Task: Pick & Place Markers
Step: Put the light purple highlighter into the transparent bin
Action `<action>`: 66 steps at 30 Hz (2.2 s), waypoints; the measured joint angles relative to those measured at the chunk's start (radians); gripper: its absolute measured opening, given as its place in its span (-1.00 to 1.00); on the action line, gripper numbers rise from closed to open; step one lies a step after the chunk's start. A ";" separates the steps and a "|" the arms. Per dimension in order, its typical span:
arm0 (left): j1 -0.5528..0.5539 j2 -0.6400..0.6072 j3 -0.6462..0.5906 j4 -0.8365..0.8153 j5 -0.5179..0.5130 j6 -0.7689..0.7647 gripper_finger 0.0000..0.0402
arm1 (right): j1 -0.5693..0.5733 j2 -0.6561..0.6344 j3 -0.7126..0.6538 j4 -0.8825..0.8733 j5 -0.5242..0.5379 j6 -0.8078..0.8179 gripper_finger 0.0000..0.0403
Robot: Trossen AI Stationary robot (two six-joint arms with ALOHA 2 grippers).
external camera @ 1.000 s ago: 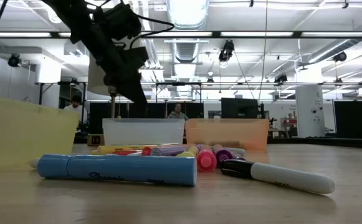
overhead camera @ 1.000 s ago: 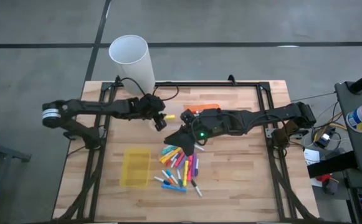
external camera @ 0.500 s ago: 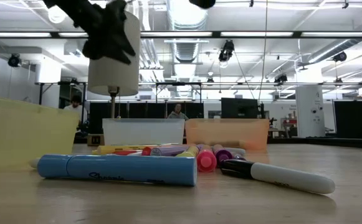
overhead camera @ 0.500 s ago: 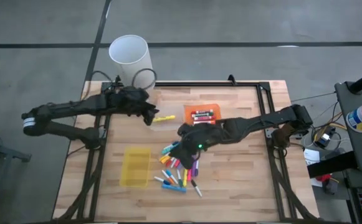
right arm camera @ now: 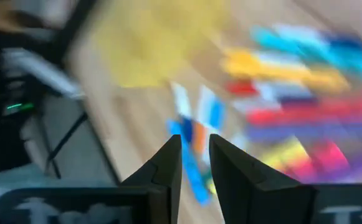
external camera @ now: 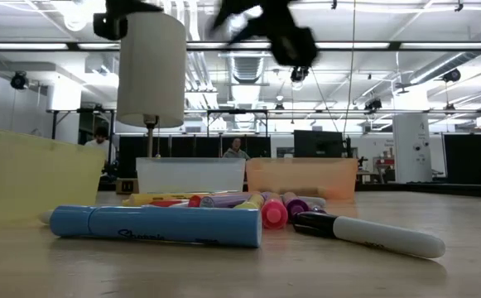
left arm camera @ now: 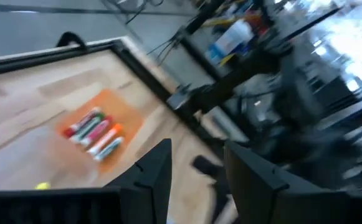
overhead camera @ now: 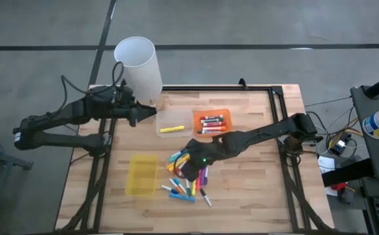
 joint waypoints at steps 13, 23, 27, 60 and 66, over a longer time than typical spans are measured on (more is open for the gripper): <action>-0.068 -0.009 -0.002 0.165 0.004 -0.090 -0.31 | -0.057 0.109 -0.034 -0.214 -0.018 0.321 -0.40; -0.089 -0.003 -0.002 0.164 0.025 -0.110 -0.31 | -0.089 0.231 -0.033 -0.212 -0.130 0.272 -0.14; -0.097 -0.003 -0.002 0.164 0.028 -0.112 -0.31 | -0.088 0.209 -0.031 -0.238 -0.120 0.261 -0.14; -0.098 0.001 -0.002 0.163 0.039 -0.107 -0.31 | -0.144 0.274 -0.050 -0.285 -0.112 0.141 -0.55; -0.097 0.006 -0.003 0.159 0.039 -0.106 -0.31 | -0.144 0.269 -0.050 -0.267 -0.094 0.082 -0.65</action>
